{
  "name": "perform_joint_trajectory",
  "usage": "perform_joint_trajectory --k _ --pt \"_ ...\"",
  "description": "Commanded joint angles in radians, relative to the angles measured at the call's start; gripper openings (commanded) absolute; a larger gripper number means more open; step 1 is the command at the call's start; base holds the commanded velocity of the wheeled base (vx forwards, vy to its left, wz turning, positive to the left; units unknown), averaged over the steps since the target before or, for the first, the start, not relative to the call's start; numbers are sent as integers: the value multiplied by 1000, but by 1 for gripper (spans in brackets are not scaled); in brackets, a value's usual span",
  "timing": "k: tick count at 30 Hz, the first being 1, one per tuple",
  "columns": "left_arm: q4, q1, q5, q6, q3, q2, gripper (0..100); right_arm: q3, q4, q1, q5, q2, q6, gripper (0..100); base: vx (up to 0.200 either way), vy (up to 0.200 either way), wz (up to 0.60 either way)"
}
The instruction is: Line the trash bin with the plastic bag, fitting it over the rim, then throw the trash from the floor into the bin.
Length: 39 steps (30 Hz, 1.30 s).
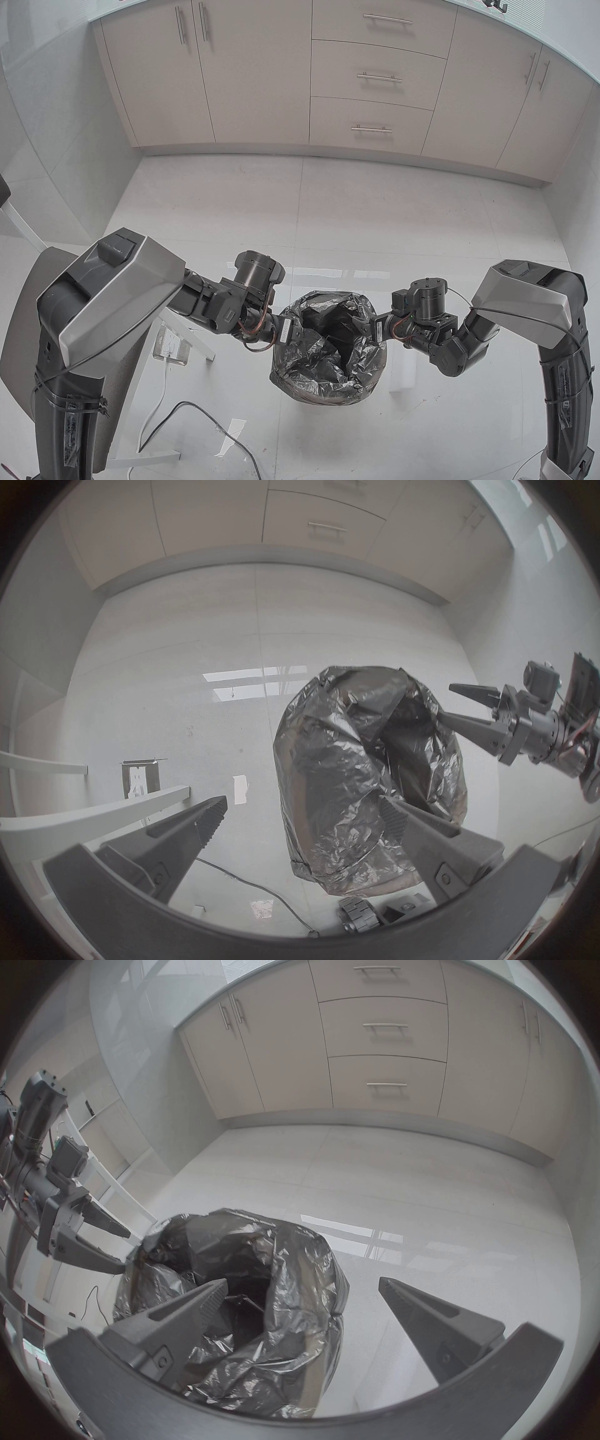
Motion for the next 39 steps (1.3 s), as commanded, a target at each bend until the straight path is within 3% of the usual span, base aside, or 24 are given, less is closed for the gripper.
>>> perform_joint_trajectory --k 1,5,24,39 --pt "-21 -7 10 28 1 50 100 -21 -1 -4 -2 51 2 100 0 0 0" --pt "-64 -6 62 53 0 92 100 -44 -1 -16 -7 75 2 100 0 0 0" --pt "-65 7 122 100 -56 178 100 -119 2 -67 -13 161 -3 100 0 0 0" --pt "-62 8 126 97 -82 185 100 -128 2 -74 -14 160 -6 100 0 0 0"
